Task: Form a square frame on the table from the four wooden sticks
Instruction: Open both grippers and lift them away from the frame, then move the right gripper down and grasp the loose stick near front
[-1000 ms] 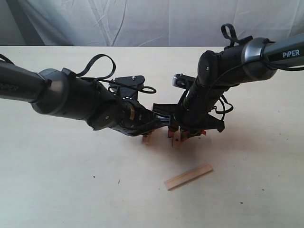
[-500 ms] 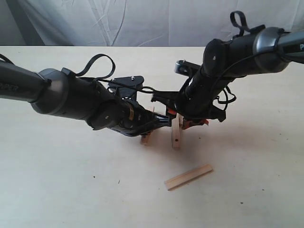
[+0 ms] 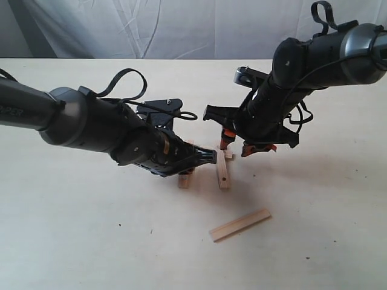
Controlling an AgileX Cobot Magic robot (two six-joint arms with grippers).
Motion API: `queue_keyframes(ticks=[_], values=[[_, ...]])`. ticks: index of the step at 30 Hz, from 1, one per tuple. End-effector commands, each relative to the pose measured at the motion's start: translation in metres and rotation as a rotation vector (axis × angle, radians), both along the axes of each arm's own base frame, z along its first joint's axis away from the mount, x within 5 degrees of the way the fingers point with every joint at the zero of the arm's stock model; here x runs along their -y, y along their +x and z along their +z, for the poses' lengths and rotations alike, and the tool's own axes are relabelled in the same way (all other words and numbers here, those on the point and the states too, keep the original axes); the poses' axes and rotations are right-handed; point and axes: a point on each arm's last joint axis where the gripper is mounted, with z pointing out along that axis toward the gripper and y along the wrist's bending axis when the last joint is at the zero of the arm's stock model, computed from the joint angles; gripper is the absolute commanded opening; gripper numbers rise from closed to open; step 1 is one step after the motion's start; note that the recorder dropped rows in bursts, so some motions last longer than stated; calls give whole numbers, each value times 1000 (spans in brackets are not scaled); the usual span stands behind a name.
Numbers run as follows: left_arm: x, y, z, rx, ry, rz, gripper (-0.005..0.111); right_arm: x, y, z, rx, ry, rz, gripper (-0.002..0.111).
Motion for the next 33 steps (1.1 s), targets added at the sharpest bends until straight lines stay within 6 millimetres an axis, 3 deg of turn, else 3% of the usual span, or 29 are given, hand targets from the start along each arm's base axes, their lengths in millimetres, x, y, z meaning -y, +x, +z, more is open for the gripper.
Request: queue_keyframes(ticks=[1, 5, 7, 9, 10, 12, 15, 16, 22, 27, 33], values=[[-1, -1, 2, 0, 2, 1, 38, 5, 0, 3, 15, -29, 24, 46], [-9, -1, 18, 5, 9, 21, 38, 12, -4, 0, -16, -134, 103, 46], [-21, 0, 37, 26, 46, 21, 38, 15, -7, 3, -26, -162, 126, 44], [-38, -1, 56, 45, 122, 15, 35, 15, -7, 7, -15, -167, 132, 30], [-48, -2, 64, 44, 167, 22, 31, 15, -8, 7, -19, -168, 135, 17], [-61, -6, 69, 51, 184, 38, 20, 9, -15, 2, -24, -173, 158, 2], [-71, -15, 59, 44, 168, 44, 1, -9, -33, -14, 46, -160, 207, -1], [-74, -18, 55, 36, 168, 44, 0, -9, -33, -16, 52, -156, 199, -1], [-81, -28, 38, 26, 107, 70, 0, -12, -36, -24, 33, -159, 203, -1], [-82, -30, 36, 26, 105, 66, 0, -12, -37, -36, 1, -172, 205, -1], [-81, -29, 37, 39, 89, 68, 0, -26, -45, -42, 2, -171, 243, -1]])
